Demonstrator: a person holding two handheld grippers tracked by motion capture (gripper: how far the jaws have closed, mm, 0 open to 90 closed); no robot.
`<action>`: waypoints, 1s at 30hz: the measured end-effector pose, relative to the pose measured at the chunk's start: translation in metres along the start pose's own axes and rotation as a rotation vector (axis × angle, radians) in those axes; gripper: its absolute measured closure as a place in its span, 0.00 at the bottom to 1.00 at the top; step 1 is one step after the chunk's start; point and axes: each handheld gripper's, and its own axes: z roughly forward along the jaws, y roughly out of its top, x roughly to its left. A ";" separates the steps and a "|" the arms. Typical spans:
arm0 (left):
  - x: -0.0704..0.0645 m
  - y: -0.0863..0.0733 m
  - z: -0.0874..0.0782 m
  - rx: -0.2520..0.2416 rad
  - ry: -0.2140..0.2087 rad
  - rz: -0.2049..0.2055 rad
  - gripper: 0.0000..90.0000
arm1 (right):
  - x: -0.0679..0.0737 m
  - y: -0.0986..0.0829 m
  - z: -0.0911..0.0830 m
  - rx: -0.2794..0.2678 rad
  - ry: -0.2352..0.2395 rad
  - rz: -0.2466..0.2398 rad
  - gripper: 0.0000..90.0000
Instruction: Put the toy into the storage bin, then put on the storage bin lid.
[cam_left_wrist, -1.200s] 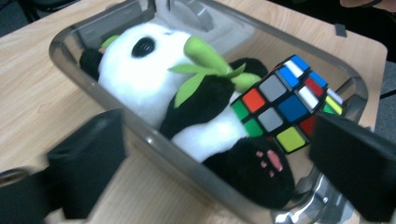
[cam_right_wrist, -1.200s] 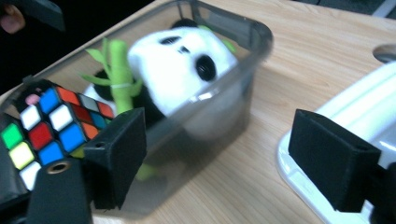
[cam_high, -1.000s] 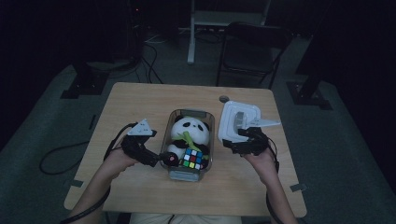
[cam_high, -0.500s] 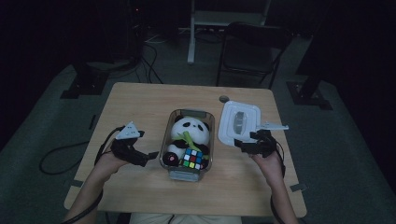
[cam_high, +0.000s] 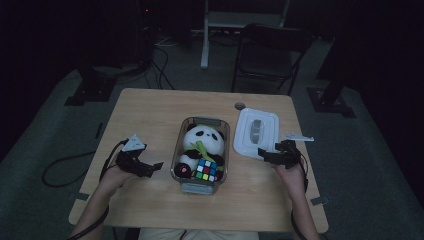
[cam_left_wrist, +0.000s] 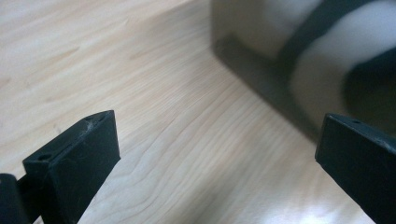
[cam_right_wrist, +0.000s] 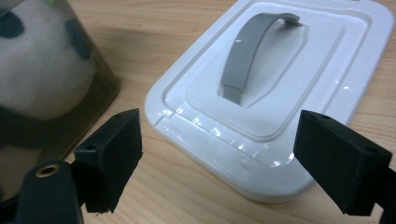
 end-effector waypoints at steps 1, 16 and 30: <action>0.001 -0.001 0.002 -0.001 0.001 -0.001 0.01 | -0.001 0.000 0.000 -0.003 -0.004 0.003 0.17; 0.006 -0.007 0.022 0.010 0.033 -0.023 0.01 | -0.009 0.007 0.005 -0.024 -0.086 -0.018 0.17; -0.007 0.006 0.034 -0.019 0.038 0.007 0.00 | -0.015 0.025 0.044 -0.033 -0.156 0.017 0.22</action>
